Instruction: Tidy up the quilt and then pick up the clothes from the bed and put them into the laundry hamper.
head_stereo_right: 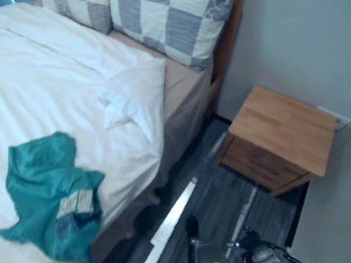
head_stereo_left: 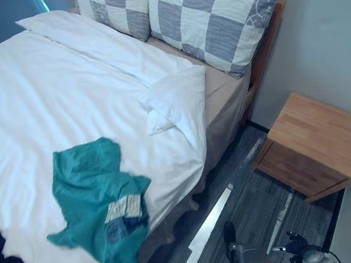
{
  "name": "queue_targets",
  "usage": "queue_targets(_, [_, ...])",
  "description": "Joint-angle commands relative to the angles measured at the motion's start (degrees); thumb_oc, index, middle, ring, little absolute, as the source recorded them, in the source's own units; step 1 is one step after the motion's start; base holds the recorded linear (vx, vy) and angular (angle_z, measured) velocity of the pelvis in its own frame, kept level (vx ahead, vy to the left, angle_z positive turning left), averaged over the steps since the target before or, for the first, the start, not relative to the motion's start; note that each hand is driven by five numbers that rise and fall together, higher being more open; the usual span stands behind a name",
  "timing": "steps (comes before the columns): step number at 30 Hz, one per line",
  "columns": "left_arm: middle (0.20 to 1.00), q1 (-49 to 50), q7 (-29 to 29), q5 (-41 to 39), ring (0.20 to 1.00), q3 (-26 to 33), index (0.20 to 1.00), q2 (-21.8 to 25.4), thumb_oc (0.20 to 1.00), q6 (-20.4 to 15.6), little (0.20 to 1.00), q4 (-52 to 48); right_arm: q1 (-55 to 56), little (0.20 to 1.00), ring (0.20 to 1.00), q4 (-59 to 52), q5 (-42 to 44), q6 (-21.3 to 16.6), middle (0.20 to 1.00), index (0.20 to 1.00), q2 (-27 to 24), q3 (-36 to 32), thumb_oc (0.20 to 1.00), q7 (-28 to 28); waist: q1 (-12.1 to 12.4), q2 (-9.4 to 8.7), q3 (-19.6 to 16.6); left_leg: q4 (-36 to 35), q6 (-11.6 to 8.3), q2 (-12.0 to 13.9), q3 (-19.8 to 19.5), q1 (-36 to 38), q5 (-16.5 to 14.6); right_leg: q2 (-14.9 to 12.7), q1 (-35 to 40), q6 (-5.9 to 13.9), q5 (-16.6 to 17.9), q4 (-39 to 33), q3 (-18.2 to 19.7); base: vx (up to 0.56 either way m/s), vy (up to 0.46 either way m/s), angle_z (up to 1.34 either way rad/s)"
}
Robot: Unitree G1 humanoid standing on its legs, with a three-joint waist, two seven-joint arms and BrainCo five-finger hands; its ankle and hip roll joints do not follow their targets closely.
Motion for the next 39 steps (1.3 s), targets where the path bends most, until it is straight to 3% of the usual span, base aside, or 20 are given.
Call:
queue_targets(1, [1.000,-6.00,0.99,1.13,1.000,-1.89,1.000,1.31,1.000,-0.69,1.000,-1.62,1.56,1.000,1.000,2.98,2.42,1.18,1.000,1.000,-3.84,-0.24,1.000,-1.00,-2.11,0.40,1.36,-20.66,2.04,-1.00,-2.82,-3.28,2.90,-4.15,0.88,10.26,-2.65,0.59,-0.64,0.14,-0.059,0.16])
queue_targets(2, [1.000,-5.99,0.99,1.13,1.000,-1.90,1.000,1.30,1.000,-0.69,1.000,-1.62,1.57,1.000,1.000,2.98,2.42,1.17,1.000,1.000,-3.85,-0.24,1.000,-0.99,-2.18,0.41,1.32,-20.62,2.06,-1.02,-2.89,-3.33,2.88,-4.18,0.89,10.28,-2.66,0.56,-0.71,0.18,-0.051,0.09])
queue_targets(4, [1.000,-5.94,0.15,1.42,1.000,-2.81,1.000,0.66,1.000,-0.59,1.000,-2.13,3.17,1.000,1.000,3.77,2.70,1.36,1.000,1.000,-4.08,-1.99,1.000,-1.10,-3.01,1.99,0.35,-28.26,2.47,1.48,5.34,0.32,4.62,-2.78,1.97,10.09,-4.21,2.42,-3.01,0.21,0.038,0.24])
queue_targets(8, [1.000,-5.40,-0.35,1.70,1.000,-2.72,1.000,1.22,1.000,-0.35,1.000,-1.92,4.76,1.000,1.000,4.70,3.53,1.38,1.000,1.000,-3.28,-3.40,1.000,-0.93,-3.34,1.63,0.11,-31.55,2.97,1.81,2.99,2.24,6.05,-1.90,0.92,11.83,-4.90,10.85,-4.44,0.13,-0.061,0.45])
queue_targets(9, [1.000,-5.51,-0.34,2.04,1.000,-2.53,1.000,1.97,1.000,-0.30,1.000,-1.37,5.09,1.000,1.000,3.57,3.21,1.03,1.000,1.000,-2.65,-2.35,1.000,-0.39,-4.41,1.05,1.21,-32.56,3.06,1.96,-0.43,3.14,6.91,0.79,-2.00,14.54,-3.14,17.33,3.37,0.06,-0.270,0.46])
queue_targets(11, [1.000,-6.22,-0.40,2.75,1.000,-3.24,1.000,2.48,1.000,-0.23,1.000,-1.15,5.73,1.000,1.000,3.40,3.32,1.08,1.000,1.000,-2.32,-2.38,1.000,-0.70,-4.39,1.11,1.35,-32.02,2.36,3.03,-4.22,2.07,7.03,-0.21,-1.26,13.68,-4.20,15.08,9.77,0.00,-0.275,0.74])
queue_targets(12, [1.000,-6.22,-0.41,2.75,1.000,-3.25,1.000,2.48,1.000,-0.23,1.000,-1.15,5.74,1.000,1.000,3.41,3.32,1.07,1.000,1.000,-2.31,-2.38,1.000,-0.70,-4.51,1.12,1.43,-31.97,2.36,3.02,-4.36,2.14,6.97,-0.25,-1.10,13.67,-4.27,15.07,9.63,0.03,-0.362,1.66])
queue_targets(13, [1.000,-6.44,-0.30,3.14,1.000,-3.68,1.000,2.98,1.000,-0.69,1.000,-0.81,6.27,1.000,1.000,3.47,4.11,1.00,1.000,1.000,-2.16,-2.55,1.000,-0.69,-5.46,1.26,1.14,-31.96,1.29,4.32,-9.47,1.64,6.82,-2.49,1.34,12.46,-5.55,9.88,18.30,0.06,-0.366,1.69])
queue_targets(15, [1.000,-7.34,-0.71,3.15,1.000,-3.45,1.000,4.51,1.000,-0.55,1.000,-0.67,6.10,1.000,1.000,3.25,4.86,1.22,1.000,1.000,-2.33,-3.15,1.000,-0.50,-5.38,0.38,0.51,-31.94,0.05,4.78,-12.32,0.85,6.68,-2.89,2.37,13.15,-6.00,6.31,24.29,-0.01,-0.466,1.72])
queue_targets(18, [1.000,-7.09,-0.96,1.89,1.000,-2.39,1.000,5.46,1.000,-0.48,1.000,-0.47,5.57,1.000,1.000,3.76,5.58,1.39,1.000,1.000,-2.16,-3.96,1.000,-0.85,-4.45,-0.05,-0.19,-33.05,-1.13,6.78,-14.24,-0.05,8.27,-3.80,3.41,12.58,-7.74,3.72,21.37,-0.07,-0.379,1.26])
queue_targets(20, [1.000,-5.59,-0.91,0.59,1.000,-0.33,1.000,6.30,1.000,-0.47,1.000,0.10,4.22,1.000,1.000,1.79,5.72,0.85,1.000,1.000,-3.14,-4.03,1.000,-1.81,-3.20,-0.32,-0.32,-35.15,-3.64,11.25,-15.87,-1.93,13.57,-1.35,4.91,12.02,-8.24,1.68,19.55,-0.13,-0.586,0.92])
queue_targets(23, [1.000,-5.69,-0.78,-1.01,1.000,0.50,1.000,6.28,1.000,-0.55,1.000,-0.45,2.85,1.000,1.000,-2.24,5.99,-0.07,1.000,1.000,-6.60,-4.66,1.000,-3.04,-3.15,-0.15,0.26,-36.12,-3.95,12.23,-14.77,-4.67,16.64,-0.87,5.44,10.97,-8.48,0.85,16.67,-0.15,-0.299,0.84])
queue_targets(24, [1.000,-5.75,-0.85,-1.18,1.000,0.53,1.000,6.11,1.000,-0.54,1.000,-0.78,2.09,1.000,1.000,-4.65,6.78,-0.56,1.000,1.000,-8.57,-5.45,1.000,-3.82,-3.90,-0.52,0.83,-35.90,-2.85,12.10,-9.58,-4.86,15.92,-1.03,5.72,10.62,-8.45,0.69,15.61,-0.29,-0.196,0.88])
queue_targets(25, [1.000,-5.48,-0.98,-0.65,1.000,0.71,1.000,6.03,1.000,-0.28,1.000,-1.57,1.91,1.000,1.000,-11.17,7.88,-1.15,1.000,1.000,-11.98,-7.76,1.000,-5.48,-4.51,-1.67,1.23,-29.22,-0.94,9.42,-2.39,-4.49,10.05,-0.97,4.67,10.11,-7.23,0.51,13.44,-0.38,-0.252,0.79])
queue_targets(27, [1.000,-5.33,-1.03,0.92,1.000,0.70,1.000,6.10,1.000,-0.04,1.000,-2.19,3.40,1.000,1.000,-19.36,7.78,-1.68,1.000,1.000,-16.08,-11.66,1.000,-7.09,-5.14,-2.35,1.49,-18.63,0.36,2.97,-0.90,-5.91,4.53,-0.65,3.73,8.93,-6.38,0.45,11.45,-0.28,-0.166,0.60])
queue_targets(31, [1.000,-5.03,-2.03,2.54,1.000,-0.40,1.000,5.24,1.000,-0.26,1.000,-3.54,7.38,1.000,1.000,-31.42,3.12,-1.62,1.000,1.000,-21.11,-17.48,1.000,-8.67,-6.93,-1.09,0.53,-20.90,1.06,2.22,4.94,-4.29,3.62,-0.75,3.45,9.59,-6.72,1.13,5.68,-0.02,0.008,0.99])
queue_targets(33, [1.000,-4.15,-3.57,4.96,1.000,-0.83,1.000,5.68,1.000,-0.71,1.000,-3.15,9.10,1.000,1.000,-41.75,-3.20,-2.52,1.000,1.000,-25.28,-21.22,1.000,-9.69,-7.87,-0.28,0.05,-29.95,2.87,2.14,5.60,0.36,4.60,-0.06,-0.11,11.82,-5.52,9.05,1.36,0.00,0.111,1.11])
queue_targets(34, [1.000,-4.20,-3.58,4.97,1.000,-0.85,1.000,5.69,1.000,-0.71,1.000,-3.14,9.17,1.000,1.000,-41.87,-3.25,-2.46,1.000,1.000,-25.24,-21.32,1.000,-9.67,-7.96,-0.32,-0.03,-30.29,2.90,2.01,5.48,0.35,4.87,-0.17,-0.35,11.86,-5.64,9.33,1.26,-0.08,-0.005,0.03])
queue_targets(36, [1.000,-4.44,-3.78,6.92,1.000,-1.16,1.000,7.28,1.000,-0.17,1.000,-2.60,6.39,1.000,1.000,-44.31,-5.98,-2.68,1.000,1.000,-28.20,-20.35,1.000,-10.00,-7.91,-0.69,0.74,-32.78,2.77,2.94,5.48,1.17,6.63,-0.46,-3.57,15.44,-3.05,15.04,0.69,-0.12,-0.058,-0.16])
queue_targets(39, [1.000,-6.05,-3.67,6.75,1.000,-2.38,1.000,9.66,1.000,-1.25,1.000,-3.42,-1.51,1.000,1.000,-43.85,-6.78,-3.27,1.000,1.000,-33.16,-15.78,1.000,-10.34,-5.66,-0.84,1.04,-35.97,1.41,4.71,2.42,1.90,7.49,-4.02,-2.08,13.85,-4.49,8.25,2.28,-0.05,-0.181,0.21])
